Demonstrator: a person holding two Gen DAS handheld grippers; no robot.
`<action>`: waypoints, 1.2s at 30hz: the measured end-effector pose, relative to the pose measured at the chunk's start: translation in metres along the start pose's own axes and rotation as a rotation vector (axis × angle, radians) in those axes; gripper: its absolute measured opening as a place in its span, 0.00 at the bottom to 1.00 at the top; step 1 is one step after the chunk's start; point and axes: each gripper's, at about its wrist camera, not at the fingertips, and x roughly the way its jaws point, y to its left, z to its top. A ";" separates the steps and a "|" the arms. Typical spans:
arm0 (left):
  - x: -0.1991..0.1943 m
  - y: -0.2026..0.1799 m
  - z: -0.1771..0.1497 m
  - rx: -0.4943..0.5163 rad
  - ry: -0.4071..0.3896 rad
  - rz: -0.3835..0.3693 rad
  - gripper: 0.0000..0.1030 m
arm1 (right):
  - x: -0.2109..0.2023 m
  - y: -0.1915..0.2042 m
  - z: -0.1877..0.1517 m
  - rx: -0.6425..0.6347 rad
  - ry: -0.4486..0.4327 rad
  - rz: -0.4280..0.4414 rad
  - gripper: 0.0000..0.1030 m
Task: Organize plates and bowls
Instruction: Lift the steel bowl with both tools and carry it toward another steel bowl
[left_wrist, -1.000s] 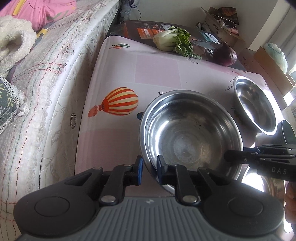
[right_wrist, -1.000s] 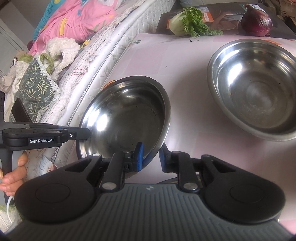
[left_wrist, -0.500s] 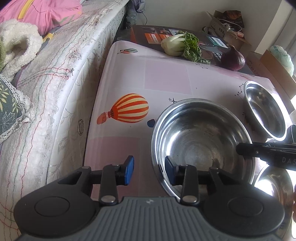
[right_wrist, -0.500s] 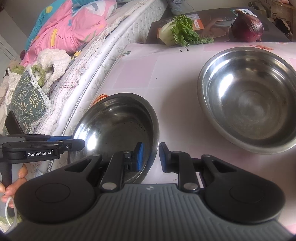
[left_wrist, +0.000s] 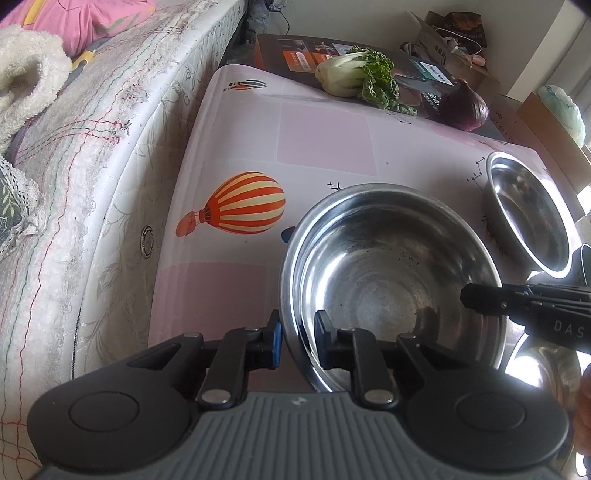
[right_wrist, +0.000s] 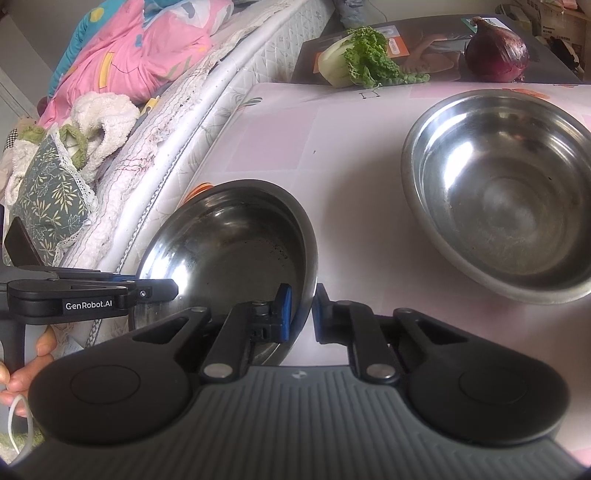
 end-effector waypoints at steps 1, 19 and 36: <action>0.000 0.000 0.000 0.000 -0.001 0.001 0.18 | 0.000 0.000 0.000 -0.001 0.000 -0.002 0.10; -0.020 0.000 -0.003 0.008 -0.045 0.010 0.18 | -0.015 0.009 0.004 -0.018 -0.027 0.008 0.10; -0.052 -0.016 -0.010 0.041 -0.098 0.024 0.18 | -0.051 0.014 0.001 -0.030 -0.078 0.024 0.10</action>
